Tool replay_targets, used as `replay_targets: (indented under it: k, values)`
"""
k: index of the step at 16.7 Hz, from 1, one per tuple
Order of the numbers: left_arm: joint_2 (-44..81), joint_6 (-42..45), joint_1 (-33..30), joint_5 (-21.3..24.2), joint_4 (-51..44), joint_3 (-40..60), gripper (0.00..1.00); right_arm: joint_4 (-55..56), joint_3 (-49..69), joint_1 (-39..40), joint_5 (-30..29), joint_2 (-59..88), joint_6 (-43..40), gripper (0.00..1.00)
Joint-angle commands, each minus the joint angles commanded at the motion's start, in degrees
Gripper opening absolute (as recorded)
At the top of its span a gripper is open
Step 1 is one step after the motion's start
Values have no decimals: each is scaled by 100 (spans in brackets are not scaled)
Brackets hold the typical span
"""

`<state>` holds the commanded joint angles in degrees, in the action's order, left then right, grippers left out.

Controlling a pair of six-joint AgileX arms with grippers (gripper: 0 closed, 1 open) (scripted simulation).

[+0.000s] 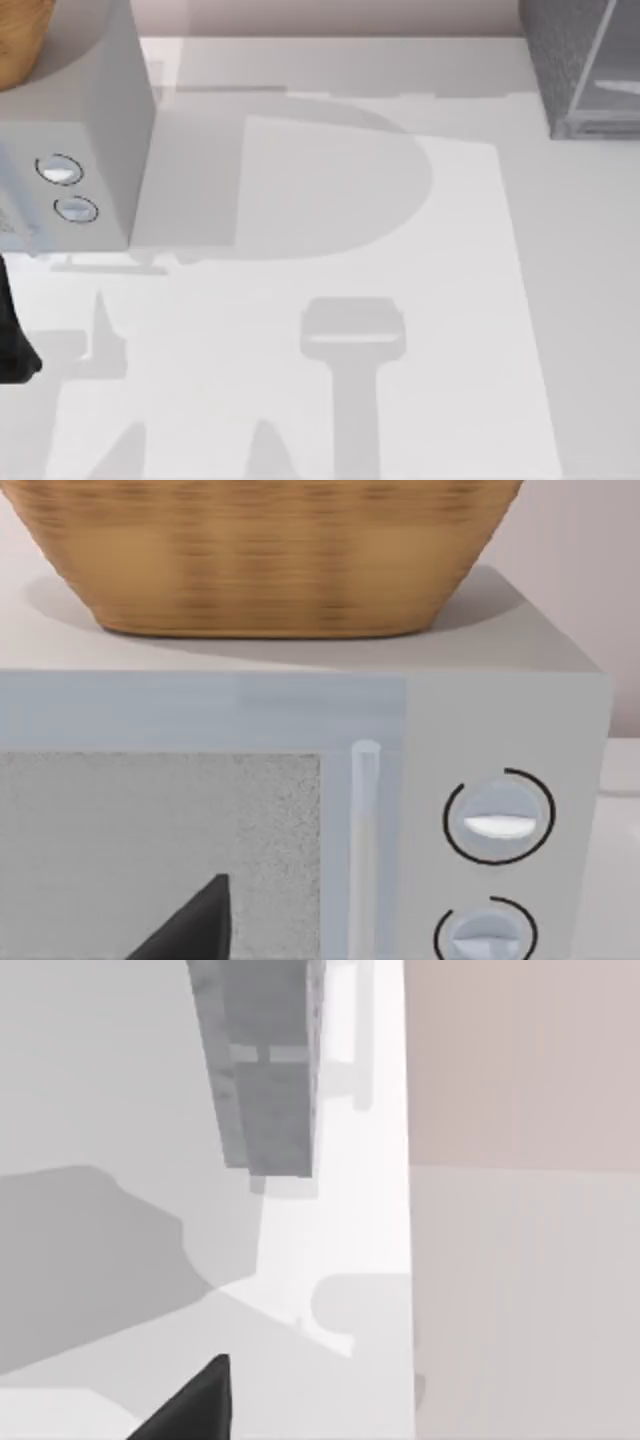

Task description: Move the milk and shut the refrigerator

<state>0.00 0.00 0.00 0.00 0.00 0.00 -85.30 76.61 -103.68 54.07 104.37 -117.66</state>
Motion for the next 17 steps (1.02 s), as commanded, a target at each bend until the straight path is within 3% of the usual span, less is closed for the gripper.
replay_targets:
  k: [9,12,17]
  values:
    - [0,0,0,0,0,0,100,264,-1,343,-37,51,379,100]
    - [0,0,0,0,0,0,100,967,42,1024,-129,142,1267,100]
    - [0,0,0,0,0,0,100,2823,62,2538,-425,224,3460,100]
